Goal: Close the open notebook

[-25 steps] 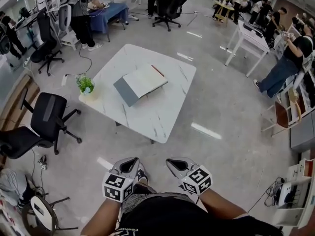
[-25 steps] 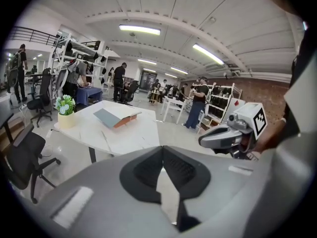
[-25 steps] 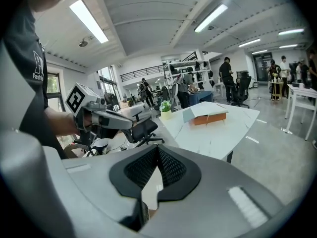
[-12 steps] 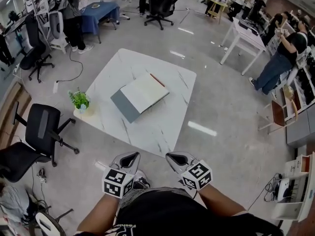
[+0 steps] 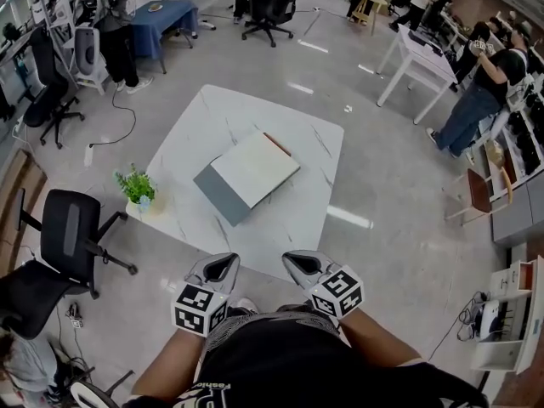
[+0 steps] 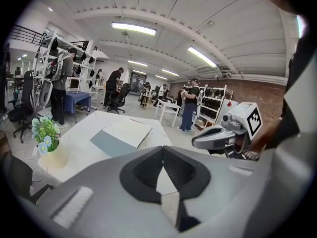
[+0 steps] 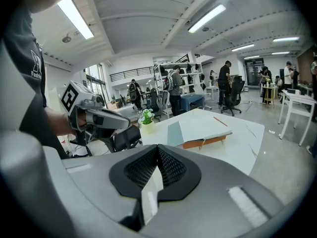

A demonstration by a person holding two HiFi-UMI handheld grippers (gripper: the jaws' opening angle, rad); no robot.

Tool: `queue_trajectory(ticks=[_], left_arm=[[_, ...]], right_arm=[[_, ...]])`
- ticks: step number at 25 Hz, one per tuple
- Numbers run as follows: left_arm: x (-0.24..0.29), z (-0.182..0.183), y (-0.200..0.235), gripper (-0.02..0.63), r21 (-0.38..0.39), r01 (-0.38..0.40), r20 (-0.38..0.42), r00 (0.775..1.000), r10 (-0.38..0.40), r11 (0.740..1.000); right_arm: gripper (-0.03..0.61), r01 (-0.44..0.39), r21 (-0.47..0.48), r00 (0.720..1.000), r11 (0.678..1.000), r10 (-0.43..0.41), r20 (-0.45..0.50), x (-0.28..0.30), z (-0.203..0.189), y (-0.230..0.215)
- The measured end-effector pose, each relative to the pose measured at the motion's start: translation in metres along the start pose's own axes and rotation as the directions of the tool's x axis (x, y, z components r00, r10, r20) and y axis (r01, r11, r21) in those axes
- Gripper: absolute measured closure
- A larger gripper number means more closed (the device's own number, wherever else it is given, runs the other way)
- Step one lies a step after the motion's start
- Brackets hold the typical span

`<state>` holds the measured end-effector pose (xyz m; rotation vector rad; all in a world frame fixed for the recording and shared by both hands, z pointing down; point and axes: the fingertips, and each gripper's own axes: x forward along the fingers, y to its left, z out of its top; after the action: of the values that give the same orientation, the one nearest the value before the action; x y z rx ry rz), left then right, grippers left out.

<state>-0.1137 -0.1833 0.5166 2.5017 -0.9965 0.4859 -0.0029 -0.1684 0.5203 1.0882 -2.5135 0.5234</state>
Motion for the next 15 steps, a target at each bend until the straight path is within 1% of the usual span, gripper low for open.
queue_trajectory(ticks=[4, 9, 12, 15], left_arm=[[0.003, -0.003, 0.014, 0.555, -0.013, -0.001, -0.010, 1.000, 0.000, 1.000], [0.007, -0.003, 0.020, 0.555, -0.029, -0.017, -0.009, 1.000, 0.017, 0.999], [0.007, 0.000, 0.024, 0.555, -0.054, -0.055, 0.003, 0.998, 0.055, 0.997], [0.007, 0.005, 0.027, 0.555, -0.079, -0.099, 0.018, 0.995, 0.101, 0.992]], right_arm=[[0.578, -0.010, -0.012, 1.000, 1.000, 0.010, 0.002, 0.013, 0.009, 0.002], [0.578, -0.016, -0.011, 1.000, 1.000, 0.016, -0.002, 0.020, 0.012, -0.008], [0.578, -0.040, -0.002, 0.999, 0.999, 0.040, 0.001, 0.025, 0.016, -0.014], [0.578, -0.085, -0.027, 0.996, 0.996, 0.085, 0.000, 0.029, 0.023, -0.016]])
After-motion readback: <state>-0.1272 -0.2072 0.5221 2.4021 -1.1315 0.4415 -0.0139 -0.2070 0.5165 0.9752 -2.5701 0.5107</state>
